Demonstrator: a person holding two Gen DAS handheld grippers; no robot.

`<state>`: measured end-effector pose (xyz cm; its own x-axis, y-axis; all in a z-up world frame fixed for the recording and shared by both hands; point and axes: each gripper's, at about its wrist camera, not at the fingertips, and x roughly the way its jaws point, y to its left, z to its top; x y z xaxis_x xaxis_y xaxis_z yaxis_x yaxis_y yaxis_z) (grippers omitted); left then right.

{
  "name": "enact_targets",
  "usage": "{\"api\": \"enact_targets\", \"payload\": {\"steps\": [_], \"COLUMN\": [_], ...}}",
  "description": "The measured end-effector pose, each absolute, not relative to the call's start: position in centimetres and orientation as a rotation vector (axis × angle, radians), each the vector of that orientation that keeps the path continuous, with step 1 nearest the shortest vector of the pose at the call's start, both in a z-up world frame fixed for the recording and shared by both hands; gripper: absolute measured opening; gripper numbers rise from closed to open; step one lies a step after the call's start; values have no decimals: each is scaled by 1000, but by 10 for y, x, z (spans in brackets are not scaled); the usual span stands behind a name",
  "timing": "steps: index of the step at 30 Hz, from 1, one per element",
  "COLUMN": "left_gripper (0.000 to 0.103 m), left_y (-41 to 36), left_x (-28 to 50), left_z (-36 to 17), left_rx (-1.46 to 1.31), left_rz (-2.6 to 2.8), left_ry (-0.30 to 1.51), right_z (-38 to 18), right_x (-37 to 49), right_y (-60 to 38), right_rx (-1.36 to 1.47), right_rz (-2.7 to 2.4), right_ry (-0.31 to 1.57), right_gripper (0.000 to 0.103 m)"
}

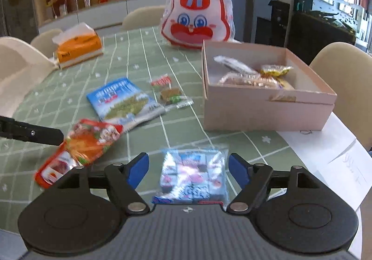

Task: Organize snacks
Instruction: 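Grasp the red snack bag with the left tool while right holds the candy packet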

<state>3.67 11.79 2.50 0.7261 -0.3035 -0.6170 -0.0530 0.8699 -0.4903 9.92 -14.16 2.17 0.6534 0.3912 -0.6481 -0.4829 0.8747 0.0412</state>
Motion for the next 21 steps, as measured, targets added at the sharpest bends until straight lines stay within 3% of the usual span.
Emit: {"api": "enact_targets", "payload": {"steps": [7,12,21], "left_gripper": [55,55,55], "left_y": [117,115,120], "left_x": [35,37,36], "left_z": [31,26,26], "left_rx": [-488,-466,-472], "left_rz": [-135,-125,-105], "left_ry": [748,771,759], "right_z": [24,23,15], "right_x": [72,60,57], "right_y": [-118,-97,-88], "right_rx": [-155,-180,-220], "right_rz": [650,715,700], "right_ry": [676,650,648], "right_gripper": [77,65,61]}}
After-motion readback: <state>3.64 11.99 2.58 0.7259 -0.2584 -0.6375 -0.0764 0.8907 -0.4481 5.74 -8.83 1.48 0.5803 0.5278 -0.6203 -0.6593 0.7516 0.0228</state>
